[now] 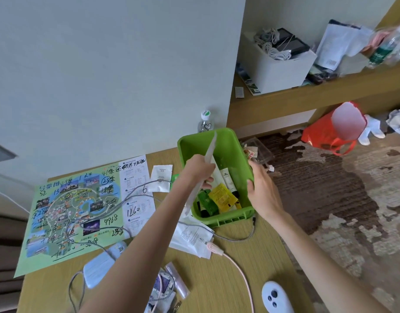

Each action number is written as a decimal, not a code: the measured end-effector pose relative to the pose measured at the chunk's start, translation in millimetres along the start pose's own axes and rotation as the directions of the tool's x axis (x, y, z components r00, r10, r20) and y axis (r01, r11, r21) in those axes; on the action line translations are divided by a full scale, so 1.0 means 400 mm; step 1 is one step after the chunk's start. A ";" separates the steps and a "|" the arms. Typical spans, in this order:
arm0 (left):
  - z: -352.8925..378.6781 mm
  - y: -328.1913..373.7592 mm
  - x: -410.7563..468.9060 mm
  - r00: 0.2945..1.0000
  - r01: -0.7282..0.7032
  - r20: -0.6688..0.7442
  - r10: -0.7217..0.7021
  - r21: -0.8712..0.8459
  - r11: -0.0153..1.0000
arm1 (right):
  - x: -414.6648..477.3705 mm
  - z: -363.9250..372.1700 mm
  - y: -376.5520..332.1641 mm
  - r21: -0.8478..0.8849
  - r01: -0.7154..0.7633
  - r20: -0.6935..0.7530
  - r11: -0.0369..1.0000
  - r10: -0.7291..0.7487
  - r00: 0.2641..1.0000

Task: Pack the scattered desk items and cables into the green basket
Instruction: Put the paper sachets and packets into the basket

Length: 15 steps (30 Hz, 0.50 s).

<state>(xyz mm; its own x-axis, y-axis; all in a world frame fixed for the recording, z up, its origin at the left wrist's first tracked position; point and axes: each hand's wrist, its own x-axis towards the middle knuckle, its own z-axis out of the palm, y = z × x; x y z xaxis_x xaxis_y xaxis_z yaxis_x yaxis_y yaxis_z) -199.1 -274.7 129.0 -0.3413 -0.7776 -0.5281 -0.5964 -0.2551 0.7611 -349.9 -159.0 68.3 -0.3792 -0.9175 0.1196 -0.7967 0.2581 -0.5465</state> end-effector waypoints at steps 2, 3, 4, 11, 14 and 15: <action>0.013 0.005 0.014 0.999 -0.024 -0.036 0.018 -0.156 0.987 | -0.007 0.009 0.003 0.042 -0.008 -0.006 0.999 0.008 1.000; 0.023 0.008 0.019 0.997 -0.049 -0.068 0.032 -0.257 0.965 | -0.008 0.012 0.004 0.046 -0.013 -0.012 0.999 0.014 1.000; 0.033 0.010 0.024 0.993 -0.082 -0.110 0.047 -0.347 0.934 | -0.008 0.014 0.004 0.044 -0.015 -0.020 0.999 0.016 1.000; 0.096 -0.036 0.055 0.977 0.041 -0.209 -0.047 -0.034 0.999 | -0.011 0.019 0.007 0.008 -0.023 -0.045 1.000 0.023 0.999; 0.086 -0.047 0.042 0.955 -0.087 -0.265 0.133 0.178 0.980 | -0.010 0.020 0.009 0.002 -0.013 -0.059 1.000 0.013 0.998; 0.074 -0.045 0.033 0.934 -0.135 -0.296 0.199 0.223 0.966 | -0.010 0.020 0.009 0.001 -0.007 -0.062 1.000 0.007 0.998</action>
<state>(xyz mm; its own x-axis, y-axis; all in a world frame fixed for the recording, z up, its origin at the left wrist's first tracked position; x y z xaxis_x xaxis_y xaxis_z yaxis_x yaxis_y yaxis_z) -214.5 -263.3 97.0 -0.2228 -0.9471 -0.2309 -0.6916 -0.0134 0.7221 -347.5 -156.7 59.3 -0.4137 -0.8949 0.1671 -0.7933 0.2643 -0.5485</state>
